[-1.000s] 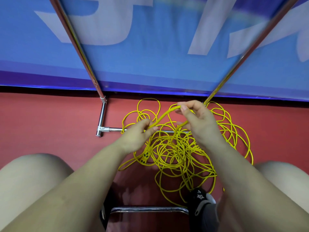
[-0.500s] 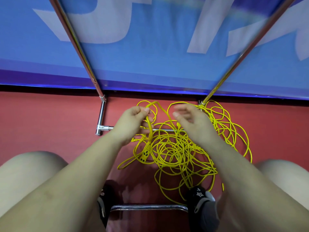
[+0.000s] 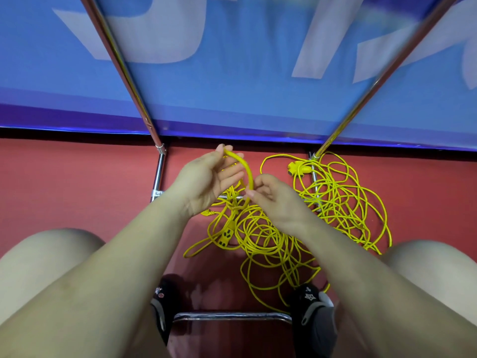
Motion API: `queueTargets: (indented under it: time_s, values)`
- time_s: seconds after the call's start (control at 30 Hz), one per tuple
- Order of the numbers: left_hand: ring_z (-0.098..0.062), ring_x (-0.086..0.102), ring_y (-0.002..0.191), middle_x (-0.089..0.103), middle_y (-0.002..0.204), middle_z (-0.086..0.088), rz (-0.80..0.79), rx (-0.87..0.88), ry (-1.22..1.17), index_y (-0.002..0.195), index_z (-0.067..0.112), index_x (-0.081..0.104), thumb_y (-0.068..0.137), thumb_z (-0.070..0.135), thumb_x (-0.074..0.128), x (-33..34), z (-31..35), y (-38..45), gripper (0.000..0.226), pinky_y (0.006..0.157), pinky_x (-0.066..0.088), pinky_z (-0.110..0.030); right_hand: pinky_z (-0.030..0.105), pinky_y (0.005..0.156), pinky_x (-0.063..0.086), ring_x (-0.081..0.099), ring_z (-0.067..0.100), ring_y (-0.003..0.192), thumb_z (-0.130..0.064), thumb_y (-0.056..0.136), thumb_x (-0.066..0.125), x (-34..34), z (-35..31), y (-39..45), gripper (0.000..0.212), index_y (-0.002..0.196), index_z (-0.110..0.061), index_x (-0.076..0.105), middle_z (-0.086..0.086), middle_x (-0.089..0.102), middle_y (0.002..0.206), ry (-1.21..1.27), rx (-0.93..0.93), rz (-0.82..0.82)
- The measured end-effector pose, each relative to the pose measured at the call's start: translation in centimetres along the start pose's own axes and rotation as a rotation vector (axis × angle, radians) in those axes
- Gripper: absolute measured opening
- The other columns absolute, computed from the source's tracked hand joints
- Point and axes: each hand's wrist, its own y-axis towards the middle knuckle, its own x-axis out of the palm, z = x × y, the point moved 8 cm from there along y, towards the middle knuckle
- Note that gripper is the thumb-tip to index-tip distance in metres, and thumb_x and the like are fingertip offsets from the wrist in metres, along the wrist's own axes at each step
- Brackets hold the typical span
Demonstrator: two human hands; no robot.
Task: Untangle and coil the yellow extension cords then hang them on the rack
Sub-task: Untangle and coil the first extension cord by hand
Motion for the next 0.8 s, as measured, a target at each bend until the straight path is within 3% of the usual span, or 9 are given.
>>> queueTargets:
  time_s: [0.1, 0.17, 0.23, 0.3, 0.37, 0.5, 0.6, 0.7, 0.8]
  values:
    - [-0.013, 0.063, 0.093, 0.067, 0.099, 0.001, -0.014, 0.041, 0.396, 0.107, 0.021, 0.056, 0.100, 0.028, 0.038, -0.5, -0.9, 0.0, 0.020, 0.079, 0.050, -0.024, 0.029, 0.071, 0.053, 0.062, 0.020, 0.069, -0.014, 0.096, 0.047, -1.9, -0.3, 0.1, 0.017, 0.082, -0.021, 0.044, 0.001, 0.059, 0.075, 0.308, 0.108, 0.140]
    - [-0.009, 0.061, 0.100, 0.066, 0.104, 0.003, -0.076, 0.054, 0.758, 0.107, 0.022, 0.059, 0.100, 0.032, 0.038, -0.8, -2.2, -0.1, 0.024, 0.086, 0.045, -0.019, 0.026, 0.066, 0.056, 0.065, 0.021, 0.071, -0.018, 0.097, 0.045, -3.5, 0.1, 0.3, 0.013, 0.085, -0.015, 0.045, 0.008, 0.061, 0.081, 0.538, 0.191, 0.226]
    - [-0.004, 0.059, 0.101, 0.066, 0.107, 0.006, -0.123, 0.038, 0.956, 0.107, 0.020, 0.061, 0.099, 0.036, 0.040, -1.0, -3.5, -0.3, 0.028, 0.087, 0.043, -0.015, 0.026, 0.062, 0.057, 0.067, 0.022, 0.073, -0.022, 0.097, 0.046, -4.8, 0.9, 0.3, 0.013, 0.087, -0.013, 0.046, 0.014, 0.060, 0.094, 0.689, 0.266, 0.293]
    - [0.006, 0.055, 0.089, 0.062, 0.099, 0.012, -0.175, 0.068, 1.001, 0.106, 0.020, 0.058, 0.098, 0.030, 0.044, -0.5, -3.7, -0.5, 0.019, 0.074, 0.041, -0.007, 0.026, 0.059, 0.058, 0.068, 0.019, 0.072, -0.024, 0.097, 0.047, -5.3, 1.6, 0.2, 0.013, 0.090, -0.012, 0.047, 0.016, 0.059, 0.104, 0.765, 0.319, 0.321]
    - [0.008, 0.050, 0.072, 0.056, 0.087, 0.008, -0.230, 0.169, 1.081, 0.097, 0.023, 0.053, 0.096, 0.020, 0.052, 0.3, -3.4, -0.4, 0.003, 0.069, 0.038, -0.010, 0.025, 0.057, 0.057, 0.069, 0.017, 0.068, -0.024, 0.097, 0.047, -5.1, 2.1, 0.2, 0.012, 0.092, -0.012, 0.047, 0.014, 0.061, 0.103, 0.845, 0.347, 0.328]
    - [0.000, 0.046, 0.059, 0.050, 0.068, 0.008, -0.206, 0.294, 1.203, 0.078, 0.028, 0.046, 0.094, 0.016, 0.055, 0.6, -3.0, -0.2, 0.023, 0.064, 0.041, -0.024, 0.029, 0.067, 0.058, 0.068, 0.018, 0.078, -0.023, 0.097, 0.046, -5.4, 1.2, 0.3, 0.016, 0.107, -0.011, 0.047, 0.009, 0.063, 0.100, 0.923, 0.307, 0.300]
    - [-0.015, 0.052, 0.061, 0.055, 0.069, 0.001, -0.102, 0.247, 0.939, 0.081, 0.021, 0.048, 0.096, 0.013, 0.051, 0.2, -2.0, -0.1, 0.018, 0.066, 0.048, -0.035, 0.033, 0.082, 0.050, 0.064, 0.021, 0.092, -0.020, 0.095, 0.049, -5.0, 0.7, 0.3, 0.031, 0.125, -0.014, 0.044, 0.010, 0.061, 0.114, 0.656, 0.279, 0.229]
    - [-0.013, 0.056, 0.060, 0.057, 0.071, 0.000, -0.014, 0.178, 0.725, 0.087, 0.013, 0.050, 0.098, 0.014, 0.046, -0.4, -1.2, 0.0, 0.011, 0.061, 0.054, -0.030, 0.029, 0.089, 0.046, 0.059, 0.017, 0.101, -0.019, 0.091, 0.057, -3.0, 0.5, 0.1, 0.041, 0.130, -0.014, 0.046, 0.009, 0.059, 0.121, 0.048, 0.165, 0.085]
    - [-0.011, 0.058, 0.058, 0.057, 0.074, -0.001, 0.013, 0.154, 0.568, 0.084, 0.013, 0.048, 0.099, 0.017, 0.045, -0.3, -0.6, -0.1, 0.016, 0.055, 0.056, -0.025, 0.033, 0.100, 0.043, 0.055, 0.017, 0.115, -0.025, 0.089, 0.060, 0.2, 1.8, -0.2, 0.042, 0.129, -0.018, 0.049, 0.005, 0.057, 0.126, -0.268, 0.122, -0.122]
